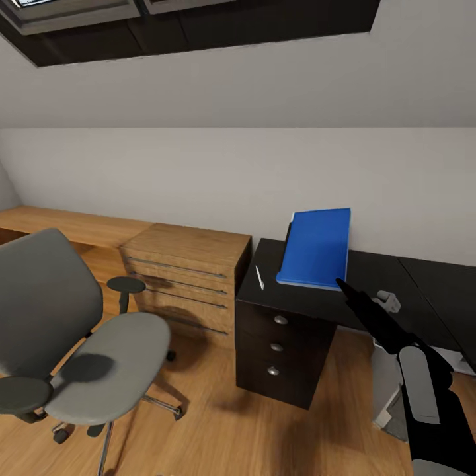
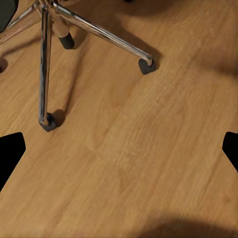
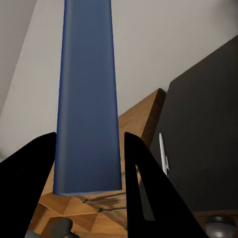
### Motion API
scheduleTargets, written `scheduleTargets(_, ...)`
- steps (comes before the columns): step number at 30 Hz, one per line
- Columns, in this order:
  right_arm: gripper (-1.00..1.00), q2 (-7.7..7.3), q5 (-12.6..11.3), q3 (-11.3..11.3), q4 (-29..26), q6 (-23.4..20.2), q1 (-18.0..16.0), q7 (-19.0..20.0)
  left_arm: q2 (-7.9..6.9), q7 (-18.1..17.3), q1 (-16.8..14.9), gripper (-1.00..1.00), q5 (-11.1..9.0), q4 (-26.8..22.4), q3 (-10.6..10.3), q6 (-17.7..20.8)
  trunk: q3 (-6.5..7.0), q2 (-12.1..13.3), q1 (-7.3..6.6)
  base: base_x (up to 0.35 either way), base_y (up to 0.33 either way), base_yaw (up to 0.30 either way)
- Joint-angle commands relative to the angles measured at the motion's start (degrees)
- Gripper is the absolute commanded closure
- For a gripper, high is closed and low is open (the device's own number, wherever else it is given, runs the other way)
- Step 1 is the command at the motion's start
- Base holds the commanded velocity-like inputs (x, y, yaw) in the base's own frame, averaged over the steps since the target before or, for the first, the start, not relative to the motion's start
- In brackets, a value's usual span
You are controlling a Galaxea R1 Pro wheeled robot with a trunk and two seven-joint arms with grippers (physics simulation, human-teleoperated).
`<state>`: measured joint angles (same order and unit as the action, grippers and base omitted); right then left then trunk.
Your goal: In the bedroom, organize the workspace by keeping the computer under the desk, ensuring the monitor is on the desk, placing the keyboard on the desk next to the monitor, placing the mouse on the desk next to the keyboard, moving the folder from the swivel chair onto the desk next to the mouse, stacking the notebook on top of the folder with the pen on top of the notebook, and positioning the swivel chair next to the desk.
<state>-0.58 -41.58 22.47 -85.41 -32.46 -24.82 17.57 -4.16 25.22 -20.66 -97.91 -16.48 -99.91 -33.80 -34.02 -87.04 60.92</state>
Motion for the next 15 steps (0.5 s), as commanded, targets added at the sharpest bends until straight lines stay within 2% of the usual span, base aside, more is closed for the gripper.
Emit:
scheduleTargets(1, 1.00, 0.05, -0.25, 0.12, 0.40, -0.33, -0.05, 0.29, -0.03, 0.52, -0.08, -1.00, -0.15, -0.29, -0.50, -0.17, 0.12, 0.37, -0.22, -0.001, 0.000, -0.001)
scheduleTargets(9, 1.00, 0.13, -0.34, 0.12, 1.30, -0.33, -0.05, 0.30, -0.06, 0.53, -0.08, -1.00, -0.19, -0.22, -0.34, 0.04, 1.56, 3.58, -1.98, 0.000, 0.000, -0.011)
scheduleTargets(12, 1.00, 0.14, -0.34, 0.06, 1.99, -0.33, -0.05, 0.23, -0.06, 0.54, -0.08, -1.00, -0.24, -0.22, -0.29, 0.47, 2.10, 4.78, -2.64, 0.000, 0.000, -0.205)
scheduleTargets(15, 1.00, 0.10, -0.34, 0.09, 2.49, -0.33, -0.05, 0.15, -0.06, 0.60, -0.08, -1.00, -0.23, -0.22, -0.29, 1.22, 2.10, 4.78, -2.64, 0.000, 0.000, -0.254)
